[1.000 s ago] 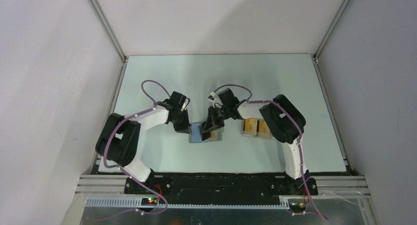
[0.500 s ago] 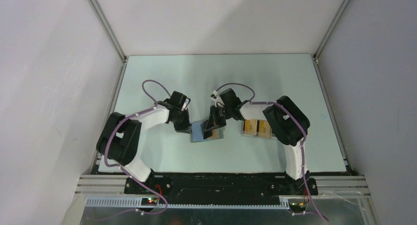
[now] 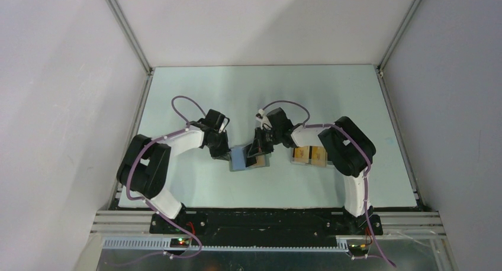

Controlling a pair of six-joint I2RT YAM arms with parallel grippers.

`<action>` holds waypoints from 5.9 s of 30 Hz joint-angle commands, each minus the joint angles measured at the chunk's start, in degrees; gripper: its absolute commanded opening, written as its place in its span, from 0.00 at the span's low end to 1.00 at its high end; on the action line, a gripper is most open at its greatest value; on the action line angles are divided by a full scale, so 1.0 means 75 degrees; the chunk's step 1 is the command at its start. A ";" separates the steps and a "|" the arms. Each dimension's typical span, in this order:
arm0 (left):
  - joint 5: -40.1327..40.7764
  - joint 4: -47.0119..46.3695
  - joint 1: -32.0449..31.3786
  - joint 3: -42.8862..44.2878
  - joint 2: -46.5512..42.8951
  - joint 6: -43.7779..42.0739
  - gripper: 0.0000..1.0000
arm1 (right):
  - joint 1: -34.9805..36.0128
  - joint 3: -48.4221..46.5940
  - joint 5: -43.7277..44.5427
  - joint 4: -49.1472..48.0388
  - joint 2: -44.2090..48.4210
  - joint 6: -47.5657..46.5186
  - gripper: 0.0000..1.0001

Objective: Put the credit cards into the card holder
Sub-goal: Insert the credit card into the card holder.

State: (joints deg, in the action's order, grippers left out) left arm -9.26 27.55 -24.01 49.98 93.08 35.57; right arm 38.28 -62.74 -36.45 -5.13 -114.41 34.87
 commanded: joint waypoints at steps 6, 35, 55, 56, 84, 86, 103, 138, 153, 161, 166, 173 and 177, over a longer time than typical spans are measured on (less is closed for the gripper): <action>0.0026 0.0140 -0.0140 0.0061 0.0233 -0.0090 0.00 | -0.0166 0.0281 0.0451 -0.0850 0.0278 -0.0012 0.00; -0.0055 0.0326 -0.0222 0.0351 0.0472 -0.0259 0.02 | -0.0497 -0.0286 -0.1494 -0.1719 -0.0682 0.0699 0.00; 0.0029 0.0376 -0.0241 0.0425 0.0514 -0.0235 0.04 | -0.0015 -0.1514 0.1118 0.2554 0.0026 -0.0751 0.58; 0.0028 0.0377 -0.0243 0.0426 0.0509 -0.0227 0.04 | 0.0006 -0.1608 0.1254 0.2924 0.0013 -0.0802 0.60; -0.0009 0.0368 -0.0233 0.0622 0.0586 -0.0167 0.03 | 0.0958 -0.3204 -0.0503 0.3559 -0.1274 -0.1135 0.58; -0.0002 0.0364 -0.0232 0.0624 0.0545 -0.0181 0.03 | 0.0984 -0.3197 -0.0714 0.3423 -0.1275 -0.1081 0.58; 0.1102 0.1450 -0.0112 0.0759 -0.0428 -0.0569 0.21 | 0.0681 -0.3076 -0.0655 0.3481 -0.0549 -0.0815 0.24; -0.1707 -0.0441 0.0878 -0.0343 -0.0528 -0.0066 0.39 | 0.0771 -0.3799 -0.0324 0.4217 -0.1529 -0.0504 0.36; -0.1854 -0.0579 0.0848 -0.0242 -0.0060 -0.0194 0.39 | 0.0701 -0.3575 -0.0403 0.4095 -0.1610 -0.0462 0.32; -0.2062 -0.0727 0.0779 -0.0243 -0.0266 -0.0038 0.34 | 0.0640 -0.3378 -0.0507 0.3973 -0.1682 -0.0433 0.27; -0.2100 -0.0713 0.0747 -0.0297 -0.0636 0.0033 0.34 | 0.0616 -0.3295 -0.0570 0.3914 -0.1728 -0.0438 0.20; -0.2151 -0.0713 0.0619 -0.0210 -0.0465 0.0019 0.34 | 0.0528 -0.3085 -0.0579 0.3808 -0.1732 -0.0420 0.14; -0.2096 -0.0708 0.0547 -0.0175 -0.0345 -0.0031 0.34 | 0.0498 -0.3038 -0.0665 0.3774 -0.1714 -0.0416 0.14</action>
State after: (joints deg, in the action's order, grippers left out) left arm -24.25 23.16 -19.20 47.57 90.65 35.11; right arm 42.39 -86.39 -41.52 23.66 -126.54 31.59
